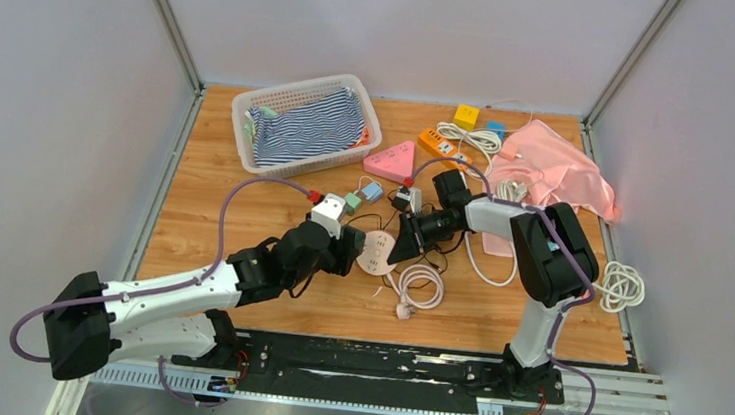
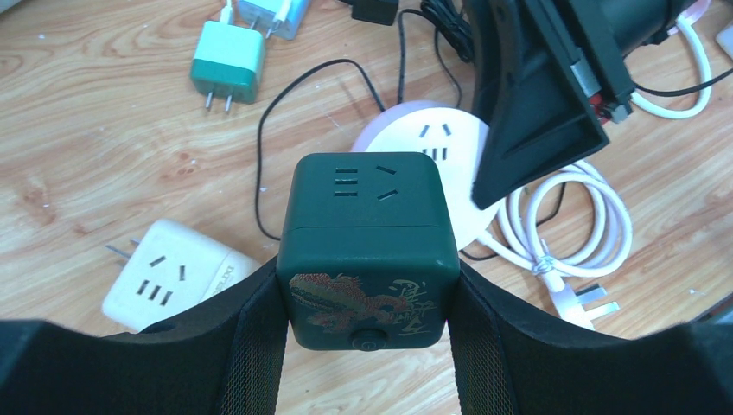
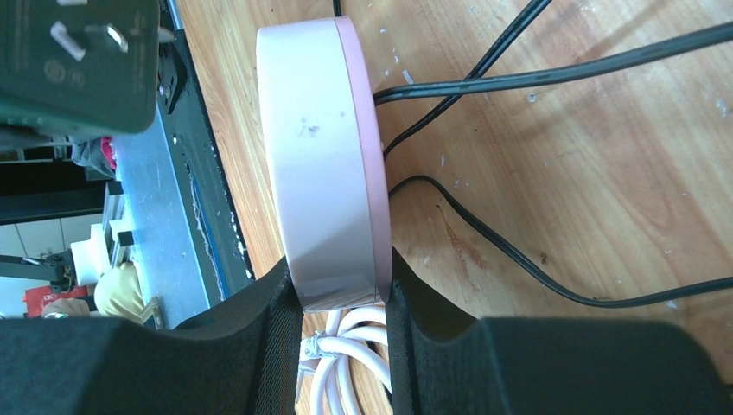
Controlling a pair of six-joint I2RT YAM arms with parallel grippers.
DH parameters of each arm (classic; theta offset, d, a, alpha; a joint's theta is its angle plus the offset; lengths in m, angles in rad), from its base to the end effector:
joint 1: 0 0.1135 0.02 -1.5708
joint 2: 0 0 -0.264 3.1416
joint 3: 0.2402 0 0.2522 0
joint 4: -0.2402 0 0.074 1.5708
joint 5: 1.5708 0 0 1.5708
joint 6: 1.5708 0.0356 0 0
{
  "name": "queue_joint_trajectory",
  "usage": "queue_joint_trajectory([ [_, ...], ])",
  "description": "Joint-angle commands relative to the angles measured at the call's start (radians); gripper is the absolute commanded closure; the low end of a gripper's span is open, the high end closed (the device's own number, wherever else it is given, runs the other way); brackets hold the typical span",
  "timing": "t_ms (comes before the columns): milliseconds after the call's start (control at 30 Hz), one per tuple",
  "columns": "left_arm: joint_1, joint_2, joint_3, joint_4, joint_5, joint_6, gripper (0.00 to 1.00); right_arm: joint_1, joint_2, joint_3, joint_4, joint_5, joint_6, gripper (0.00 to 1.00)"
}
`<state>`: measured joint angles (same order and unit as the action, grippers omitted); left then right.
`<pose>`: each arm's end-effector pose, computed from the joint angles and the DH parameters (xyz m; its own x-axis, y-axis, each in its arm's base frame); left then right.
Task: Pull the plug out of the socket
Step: Remove the plug from the socket, then place the plug at the center of the board.
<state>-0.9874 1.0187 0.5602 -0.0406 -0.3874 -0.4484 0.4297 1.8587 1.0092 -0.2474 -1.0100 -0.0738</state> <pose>0.1333 -0.1776 0.2325 -0.4934 0.0189 -0.8696 0.4174 0.8823 -0.2177 0.3003 0.1708 0.1396 -0.7645 -0.3934 -0.5107 -0.6310 0.2943 0.7178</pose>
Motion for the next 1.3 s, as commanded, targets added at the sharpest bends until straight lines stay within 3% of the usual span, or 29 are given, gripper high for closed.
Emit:
queue_joint_trajectory([
  [0, 0.031, -0.045, -0.023, 0.032, -0.008, 0.043, 1.00, -0.019, -0.008, -0.003, -0.035, 0.215, -0.126, 0.93],
  [300, 0.074, -0.075, -0.044, 0.011, -0.061, 0.074, 1.00, -0.019, -0.037, 0.003, -0.057, 0.186, -0.171, 0.84],
  [633, 0.161, -0.023, -0.034, 0.030, -0.001, 0.078, 1.00, -0.017, -0.078, 0.012, -0.081, 0.198, -0.205, 0.39],
  [733, 0.184, -0.002, -0.023, 0.030, 0.018, 0.079, 1.00, -0.017, -0.102, 0.019, -0.100, 0.209, -0.231, 0.32],
  [1000, 0.239, 0.078, 0.027, 0.004, 0.050, 0.068, 0.99, -0.017, -0.182, 0.028, -0.137, 0.237, -0.294, 0.23],
  [1267, 0.271, 0.160, 0.081, -0.027, 0.090, 0.071, 0.84, -0.019, -0.304, 0.049, -0.212, 0.306, -0.413, 0.21],
])
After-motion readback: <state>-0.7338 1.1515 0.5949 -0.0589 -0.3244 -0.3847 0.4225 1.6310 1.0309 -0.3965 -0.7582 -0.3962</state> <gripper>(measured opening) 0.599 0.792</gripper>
